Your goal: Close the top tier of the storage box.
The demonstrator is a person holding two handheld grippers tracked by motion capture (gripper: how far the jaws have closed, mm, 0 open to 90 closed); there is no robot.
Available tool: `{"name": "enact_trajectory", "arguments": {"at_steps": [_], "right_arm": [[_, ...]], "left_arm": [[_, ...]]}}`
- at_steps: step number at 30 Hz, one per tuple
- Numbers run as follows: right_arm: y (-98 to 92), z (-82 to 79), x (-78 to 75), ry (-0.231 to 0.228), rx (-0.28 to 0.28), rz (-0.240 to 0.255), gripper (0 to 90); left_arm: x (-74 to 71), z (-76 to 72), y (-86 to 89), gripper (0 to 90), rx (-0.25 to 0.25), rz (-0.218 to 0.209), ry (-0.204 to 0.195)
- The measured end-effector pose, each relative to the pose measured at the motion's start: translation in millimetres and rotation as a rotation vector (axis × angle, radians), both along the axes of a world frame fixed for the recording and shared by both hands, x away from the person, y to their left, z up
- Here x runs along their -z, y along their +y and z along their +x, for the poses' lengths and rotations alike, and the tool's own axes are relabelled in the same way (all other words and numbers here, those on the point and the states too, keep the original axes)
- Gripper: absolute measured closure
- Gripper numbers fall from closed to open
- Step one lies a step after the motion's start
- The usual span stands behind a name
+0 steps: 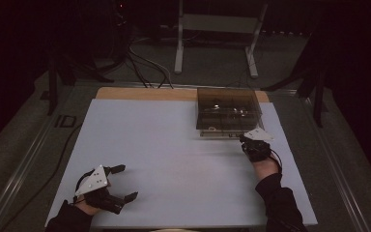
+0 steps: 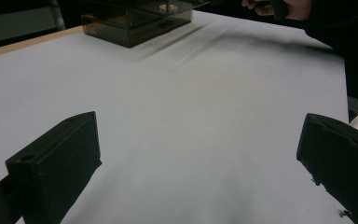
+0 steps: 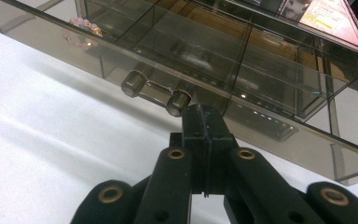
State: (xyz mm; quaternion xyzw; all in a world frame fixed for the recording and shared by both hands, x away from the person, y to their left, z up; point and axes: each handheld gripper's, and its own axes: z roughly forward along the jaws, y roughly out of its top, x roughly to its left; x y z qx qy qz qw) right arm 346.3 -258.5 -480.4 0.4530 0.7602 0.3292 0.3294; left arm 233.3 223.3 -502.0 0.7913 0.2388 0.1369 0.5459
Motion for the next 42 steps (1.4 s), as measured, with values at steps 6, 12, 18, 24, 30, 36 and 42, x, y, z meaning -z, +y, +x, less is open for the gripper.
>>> {"name": "enact_trajectory", "arguments": {"at_steps": [6,12,18,24,30,36,42], "right_arm": [[-0.9,0.7,0.3,0.006,-0.003,0.002,90.0],[-1.0,1.3,1.5,0.013,-0.001,-0.001,90.0],[-1.4,2.6,1.1,0.014,0.001,0.003,90.0],[-1.6,3.0,1.2,0.011,0.003,0.002,90.0],[-1.8,3.5,1.0,0.012,0.001,0.006,90.0],[-1.5,4.2,-0.4,0.008,0.000,0.007,90.0],[-0.2,5.2,-2.3,0.003,-0.002,0.003,90.0]], "left_arm": [[0.1,0.1,-0.5,1.0,0.001,0.000,0.000],[0.2,0.4,-0.4,1.0,-0.002,0.000,0.002],[0.3,0.4,-0.5,1.0,-0.002,0.002,0.002],[0.3,0.4,-0.7,1.0,0.000,0.002,0.001],[0.2,0.4,-0.2,1.0,-0.002,-0.002,0.002],[0.1,0.3,-0.5,1.0,-0.001,0.000,0.002],[0.2,0.4,-0.3,1.0,-0.001,0.000,0.003]]}}
